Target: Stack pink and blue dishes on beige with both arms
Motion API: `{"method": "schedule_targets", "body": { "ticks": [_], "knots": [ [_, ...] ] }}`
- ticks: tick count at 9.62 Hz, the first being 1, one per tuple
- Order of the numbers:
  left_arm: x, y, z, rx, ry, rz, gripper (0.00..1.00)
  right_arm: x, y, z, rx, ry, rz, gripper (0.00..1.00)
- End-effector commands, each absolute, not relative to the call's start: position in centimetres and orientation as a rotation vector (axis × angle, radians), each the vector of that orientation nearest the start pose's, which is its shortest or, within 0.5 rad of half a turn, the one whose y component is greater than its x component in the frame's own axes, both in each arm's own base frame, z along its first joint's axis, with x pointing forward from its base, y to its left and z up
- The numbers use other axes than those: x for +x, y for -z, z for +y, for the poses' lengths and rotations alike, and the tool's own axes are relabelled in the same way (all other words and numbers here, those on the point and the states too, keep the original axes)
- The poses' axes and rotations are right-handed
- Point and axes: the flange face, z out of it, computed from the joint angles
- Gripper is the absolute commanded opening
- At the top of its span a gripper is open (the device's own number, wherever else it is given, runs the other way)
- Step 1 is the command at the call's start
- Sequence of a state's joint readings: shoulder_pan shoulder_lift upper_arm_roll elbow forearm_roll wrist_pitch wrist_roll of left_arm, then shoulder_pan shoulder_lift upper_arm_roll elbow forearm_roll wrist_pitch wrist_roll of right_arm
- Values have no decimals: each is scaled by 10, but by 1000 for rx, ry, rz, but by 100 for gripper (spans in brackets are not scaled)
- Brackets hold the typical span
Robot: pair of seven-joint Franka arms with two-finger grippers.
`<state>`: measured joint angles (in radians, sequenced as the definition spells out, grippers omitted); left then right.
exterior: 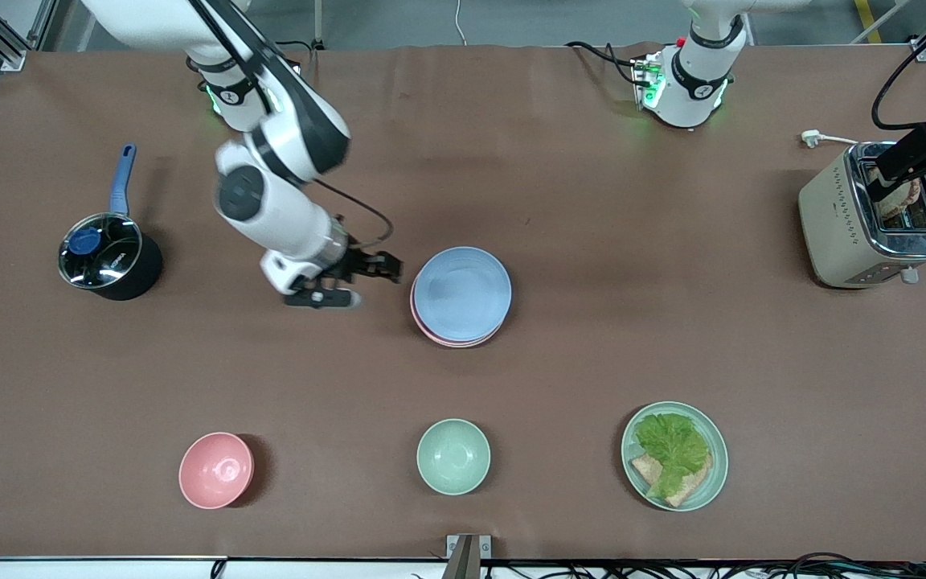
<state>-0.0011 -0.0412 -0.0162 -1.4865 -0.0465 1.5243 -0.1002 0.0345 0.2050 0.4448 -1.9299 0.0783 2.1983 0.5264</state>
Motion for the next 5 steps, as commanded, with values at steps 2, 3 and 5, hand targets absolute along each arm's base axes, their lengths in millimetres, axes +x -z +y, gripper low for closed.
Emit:
{"method": "schedule_targets", "body": {
  "ticks": [2, 3, 5],
  "knots": [
    [539, -664, -19, -3173, 34, -88, 100, 555, -527, 142, -3120, 133, 355, 100],
    [539, -663, -21, -3172, 31, -84, 100, 560, -559, 100, -3143, 106, 291, 100],
    [539, -664, -23, -3172, 34, -79, 100, 563, -617, 32, -3159, 103, 198, 100]
  ]
}}
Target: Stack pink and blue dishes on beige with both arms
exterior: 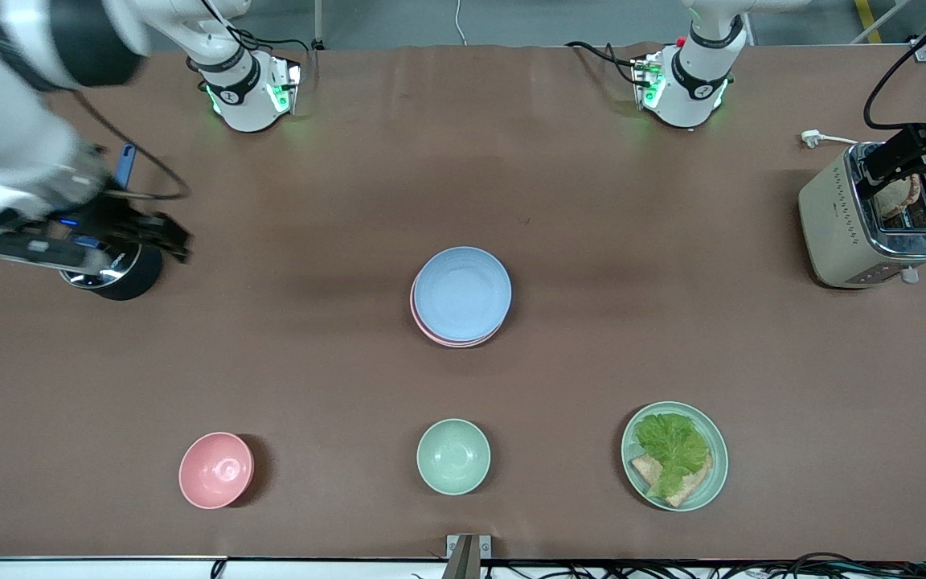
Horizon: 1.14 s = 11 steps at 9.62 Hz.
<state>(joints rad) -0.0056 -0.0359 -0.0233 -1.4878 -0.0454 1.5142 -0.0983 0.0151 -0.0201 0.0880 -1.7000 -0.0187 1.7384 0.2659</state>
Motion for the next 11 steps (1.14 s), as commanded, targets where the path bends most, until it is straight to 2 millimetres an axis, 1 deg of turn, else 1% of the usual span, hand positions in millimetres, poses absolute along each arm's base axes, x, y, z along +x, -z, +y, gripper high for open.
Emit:
{"method": "schedule_targets", "body": {
  "ticks": [1, 2, 3, 4, 5, 7, 9, 11],
  "knots": [
    [539, -664, -27, -3171, 33, -65, 100, 562, -638, 12, -3154, 116, 162, 100],
    [539, -664, -30, -3171, 36, -55, 99, 559, -659, 4, -3150, 149, 177, 100],
    [539, -663, -37, -3170, 31, -33, 99, 556, -676, 3, -3154, 158, 177, 100],
    [539, -663, -38, -3152, 33, -28, 99, 553, -678, 4, -3148, 121, 189, 100],
    [539, -662, -37, -3144, 31, -26, 99, 549, -674, 4, -3148, 72, 201, 100],
    [540, -660, -40, -3142, 24, 9, 99, 550, -674, -4, -3144, 76, 222, 100],
    [540, -660, -43, -3150, 19, 57, 99, 550, -673, -5, -3144, 69, 224, 100],
    [540, -658, -43, -3155, 8, 31, 99, 549, -672, -5, -3144, 64, 224, 100]
  ]
}}
